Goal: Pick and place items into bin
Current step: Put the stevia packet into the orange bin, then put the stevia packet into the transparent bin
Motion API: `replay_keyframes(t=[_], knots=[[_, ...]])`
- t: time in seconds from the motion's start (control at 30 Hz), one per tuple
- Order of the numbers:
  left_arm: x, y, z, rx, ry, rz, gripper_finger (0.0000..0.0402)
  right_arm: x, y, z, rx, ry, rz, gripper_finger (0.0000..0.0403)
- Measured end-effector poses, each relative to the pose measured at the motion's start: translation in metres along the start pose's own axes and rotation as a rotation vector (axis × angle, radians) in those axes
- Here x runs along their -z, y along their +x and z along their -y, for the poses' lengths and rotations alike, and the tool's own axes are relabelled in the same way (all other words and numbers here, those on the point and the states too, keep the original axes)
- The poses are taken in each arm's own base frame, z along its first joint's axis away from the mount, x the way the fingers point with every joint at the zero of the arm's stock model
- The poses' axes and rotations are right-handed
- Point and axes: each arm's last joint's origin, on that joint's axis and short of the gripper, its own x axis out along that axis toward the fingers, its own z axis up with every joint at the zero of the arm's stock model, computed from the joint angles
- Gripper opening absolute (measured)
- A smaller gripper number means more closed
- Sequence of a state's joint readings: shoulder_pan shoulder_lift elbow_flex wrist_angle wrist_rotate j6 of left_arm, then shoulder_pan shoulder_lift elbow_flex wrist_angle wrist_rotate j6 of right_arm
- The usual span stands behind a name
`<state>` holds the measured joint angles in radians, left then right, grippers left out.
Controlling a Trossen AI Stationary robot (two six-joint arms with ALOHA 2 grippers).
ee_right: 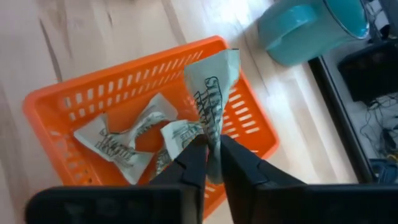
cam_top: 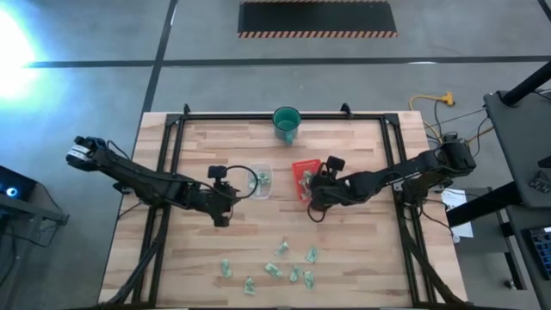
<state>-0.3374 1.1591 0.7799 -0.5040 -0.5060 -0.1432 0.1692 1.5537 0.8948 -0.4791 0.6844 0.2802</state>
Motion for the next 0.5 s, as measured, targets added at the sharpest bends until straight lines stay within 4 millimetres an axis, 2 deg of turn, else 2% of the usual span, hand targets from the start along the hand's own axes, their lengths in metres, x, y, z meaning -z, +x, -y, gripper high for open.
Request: replay_keyframes(t=[0.3,0.5], knots=[[-0.0019,0.0002,0.0004,0.003,-0.015,0.021,0.0109,-0.0006,0.0002,0.0002,0.017,0.004,0.010,0.0121],[0.0019,0.0064,0.0052,0.064,-0.066,-0.025,0.0109,-0.0004,-0.0012,-0.0006,0.016,-0.028,0.013,0.0156]])
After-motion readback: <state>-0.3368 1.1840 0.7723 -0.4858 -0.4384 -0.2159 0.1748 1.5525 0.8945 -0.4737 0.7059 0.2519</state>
